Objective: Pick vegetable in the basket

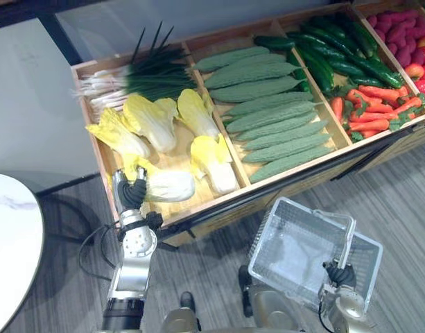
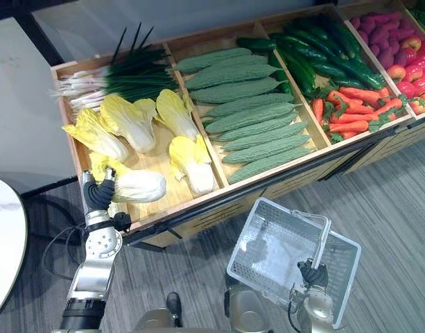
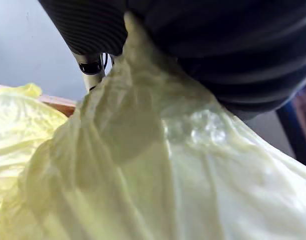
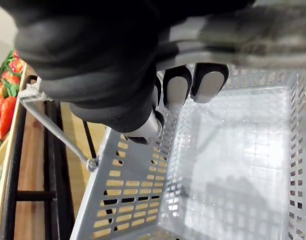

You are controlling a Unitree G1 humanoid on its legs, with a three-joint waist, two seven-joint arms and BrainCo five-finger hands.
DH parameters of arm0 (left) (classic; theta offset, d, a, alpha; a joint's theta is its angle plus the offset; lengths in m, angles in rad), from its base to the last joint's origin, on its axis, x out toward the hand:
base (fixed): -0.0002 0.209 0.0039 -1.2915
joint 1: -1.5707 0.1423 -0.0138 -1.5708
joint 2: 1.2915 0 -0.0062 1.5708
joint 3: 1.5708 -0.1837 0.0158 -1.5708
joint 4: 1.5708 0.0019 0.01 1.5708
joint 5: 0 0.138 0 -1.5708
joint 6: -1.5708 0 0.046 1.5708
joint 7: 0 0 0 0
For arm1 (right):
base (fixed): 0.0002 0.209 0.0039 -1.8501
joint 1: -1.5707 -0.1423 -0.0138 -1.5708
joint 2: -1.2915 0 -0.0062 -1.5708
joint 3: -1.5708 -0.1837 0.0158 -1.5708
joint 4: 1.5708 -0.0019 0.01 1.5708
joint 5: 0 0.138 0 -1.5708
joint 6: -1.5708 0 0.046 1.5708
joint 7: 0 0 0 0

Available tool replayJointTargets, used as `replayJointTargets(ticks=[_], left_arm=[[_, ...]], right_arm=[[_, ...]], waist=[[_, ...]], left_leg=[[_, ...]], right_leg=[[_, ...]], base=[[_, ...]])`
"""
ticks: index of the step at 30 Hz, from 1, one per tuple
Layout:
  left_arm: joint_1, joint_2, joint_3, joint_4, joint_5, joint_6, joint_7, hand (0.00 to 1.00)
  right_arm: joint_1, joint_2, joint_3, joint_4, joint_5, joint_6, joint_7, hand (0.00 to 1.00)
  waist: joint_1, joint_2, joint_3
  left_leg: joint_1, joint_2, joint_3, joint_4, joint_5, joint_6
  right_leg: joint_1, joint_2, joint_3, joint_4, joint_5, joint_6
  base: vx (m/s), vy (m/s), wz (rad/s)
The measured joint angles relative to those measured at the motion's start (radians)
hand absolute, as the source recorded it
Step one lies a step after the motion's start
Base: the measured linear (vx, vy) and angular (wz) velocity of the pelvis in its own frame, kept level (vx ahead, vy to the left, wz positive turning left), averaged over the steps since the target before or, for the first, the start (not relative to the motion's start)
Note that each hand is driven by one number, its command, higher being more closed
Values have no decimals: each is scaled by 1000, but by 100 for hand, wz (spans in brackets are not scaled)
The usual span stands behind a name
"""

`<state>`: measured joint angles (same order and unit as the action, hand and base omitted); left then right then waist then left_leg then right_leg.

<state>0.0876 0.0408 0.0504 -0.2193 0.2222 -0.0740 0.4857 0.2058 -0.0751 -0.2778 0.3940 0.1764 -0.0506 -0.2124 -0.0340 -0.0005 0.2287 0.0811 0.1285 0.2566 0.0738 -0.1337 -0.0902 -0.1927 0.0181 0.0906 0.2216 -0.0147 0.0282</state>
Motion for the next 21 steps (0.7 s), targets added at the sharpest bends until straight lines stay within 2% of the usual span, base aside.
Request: replayJointTargets(ticks=[5, 7, 8, 9, 10, 11, 12, 13, 15, 16, 17, 19, 20, 21], left_arm=[[32, -30, -22, -90, -124, -36, -10, 100], [32, -36, -31, -112, -158, -56, -26, 100], [31, -37, -40, -124, -174, -60, -27, 100], [32, -39, -46, -128, -174, -64, -27, 100], [29, -37, -48, -129, -174, -70, -28, 100], [25, -29, -48, -123, -174, -69, -31, 100], [25, -26, -46, -120, -174, -69, -34, 100], [25, -26, -32, -119, -173, -69, -37, 100], [24, -27, -28, -116, -173, -69, -42, 100], [19, -28, -33, -99, -172, -69, -49, 100], [10, -28, -50, -64, -171, -69, -58, 100], [-9, -26, -89, -11, -171, -68, -82, 100], [-27, -14, -116, 26, -170, -68, -100, 100], [-36, -15, -140, 53, -170, -68, -110, 100]], right_arm=[[41, 33, 0, -151, -3, 19, -8, 100], [56, 47, 2, -229, -13, 23, -15, 100], [55, 53, 3, -275, -30, 23, -26, 100], [52, 53, 3, -292, -34, 23, -29, 100], [33, 57, 6, -307, -47, 22, -29, 100], [11, 58, 6, -304, -64, 22, -33, 100], [-1, 57, 5, -301, -71, 22, -38, 100], [-39, 57, 9, -299, -79, 23, -48, 100], [-61, 56, 17, -299, -86, 23, -48, 100], [-71, 50, 25, -299, -93, 23, -48, 100], [-78, 35, 37, -299, -101, 23, -47, 100], [-81, 1, 57, -302, -101, 23, -46, 100], [-84, -25, 70, -303, -98, 23, -42, 100], [-85, -44, 86, -303, -98, 23, -41, 100]], waist=[[7, 1, -5], [10, 1, -12], [18, 1, -19], [23, 4, -20], [19, 1, -20], [16, -4, -24], [13, -4, -24], [9, 0, -24], [10, 1, -23], [7, 3, -24], [-3, 12, -26], [-16, 26, -36], [-15, 27, -36], [-15, 28, -35]], left_leg=[[0, 38, 111, 111, -74, -9], [-8, 66, 181, 177, -116, -11], [-10, 88, 242, 203, -134, -11], [-8, 96, 276, 209, -141, -10], [-1, 106, 331, 213, -145, -10], [14, 109, 387, 207, -146, -9], [26, 110, 415, 201, -146, -9], [69, 113, 487, 181, -145, -10], [105, 114, 517, 166, -145, -10], [131, 117, 534, 166, -145, -10], [159, 133, 542, 188, -145, -10], [145, 198, 534, 337, -139, 2], [90, 266, 462, 560, -81, 104], [37, 279, 371, 673, -93, 123]], right_leg=[[-4, 42, 93, -26, 41, 2], [-20, 83, 156, -43, 68, 4], [-43, 84, 140, -64, 54, -14], [-56, 73, 88, -68, 39, -34], [-75, 29, -51, -66, 28, -49], [-91, -28, -238, -62, 21, -71], [-90, -58, -339, -59, 16, -86], [-70, -115, -588, -49, 9, -103], [-59, -117, -659, -44, 27, -126], [-58, -106, -654, -38, 41, -131], [-59, -75, -600, -31, 42, -131], [-48, -23, -539, -33, 35, -138], [-18, 11, -486, -48, 28, -150], [9, 21, -453, -62, 27, -153]], base=[[-28, 28, -75], [-42, 21, -117], [-86, 4, -127], [-88, 14, -150], [-36, 19, -149], [0, 24, -142], [71, -28, -175], [94, -63, -158], [128, -116, -145], [182, -176, -148], [220, -196, -162], [203, -123, -137], [262, -76, -118], [269, -51, -109]])
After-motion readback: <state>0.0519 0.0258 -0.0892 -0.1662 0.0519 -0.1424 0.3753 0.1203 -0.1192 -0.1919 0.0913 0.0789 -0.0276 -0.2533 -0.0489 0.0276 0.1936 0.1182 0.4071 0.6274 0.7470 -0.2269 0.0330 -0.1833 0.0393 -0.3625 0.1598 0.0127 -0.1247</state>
